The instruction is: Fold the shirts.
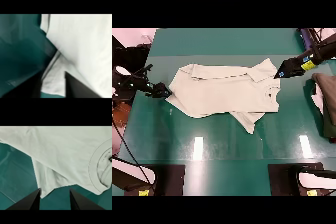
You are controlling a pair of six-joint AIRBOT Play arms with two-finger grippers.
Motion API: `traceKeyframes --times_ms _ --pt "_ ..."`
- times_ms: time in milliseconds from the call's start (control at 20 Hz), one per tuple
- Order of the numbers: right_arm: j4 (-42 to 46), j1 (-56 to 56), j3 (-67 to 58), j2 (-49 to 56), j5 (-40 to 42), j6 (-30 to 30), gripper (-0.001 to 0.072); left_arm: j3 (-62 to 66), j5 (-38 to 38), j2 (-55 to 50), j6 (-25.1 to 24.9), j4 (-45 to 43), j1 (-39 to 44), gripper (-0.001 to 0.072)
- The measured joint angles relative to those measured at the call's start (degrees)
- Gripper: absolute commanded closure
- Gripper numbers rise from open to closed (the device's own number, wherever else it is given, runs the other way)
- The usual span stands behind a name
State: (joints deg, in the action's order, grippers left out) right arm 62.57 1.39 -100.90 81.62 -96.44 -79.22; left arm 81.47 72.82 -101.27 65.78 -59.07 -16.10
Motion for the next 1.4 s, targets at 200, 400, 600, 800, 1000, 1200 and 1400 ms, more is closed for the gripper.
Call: traceKeyframes --times_ms 200,400,600,800,1000,1200,1400 --pt "0.0 0.0 0.0 0.0 -1.0 -0.2 0.0305 0.0 3.8 -0.1 -1.2 -0.7 0.5 0.0458" --pt "0.1 0.0 0.0 0.0 -1.8 -0.4 0.0373 0.0 6.9 -0.2 -1.4 -1.4 0.7 0.0677" --pt "0.2 0.0 2.6 -1.0 -2.2 -1.2 0.0375 0.9 9.9 0.6 -1.1 -1.2 0.8 0.0679" --pt "1.1 0.0 17.9 -7.2 3.1 -3.2 0.0366 2.5 11.2 5.0 -0.2 -1.7 0.7 0.0678" --pt "-0.6 0.0 41.3 -16.0 17.0 -7.2 0.0119 3.1 12.0 10.7 0.1 -1.7 0.7 0.0678" --pt "-9.5 -0.4 59.7 -21.0 32.0 -8.9 0.0206 3.2 12.9 14.3 1.0 -0.8 0.7 0.0678" --pt "-16.9 1.5 69.2 -22.6 45.2 -9.2 0.0255 3.1 13.6 15.6 1.9 0.4 0.7 0.0678"
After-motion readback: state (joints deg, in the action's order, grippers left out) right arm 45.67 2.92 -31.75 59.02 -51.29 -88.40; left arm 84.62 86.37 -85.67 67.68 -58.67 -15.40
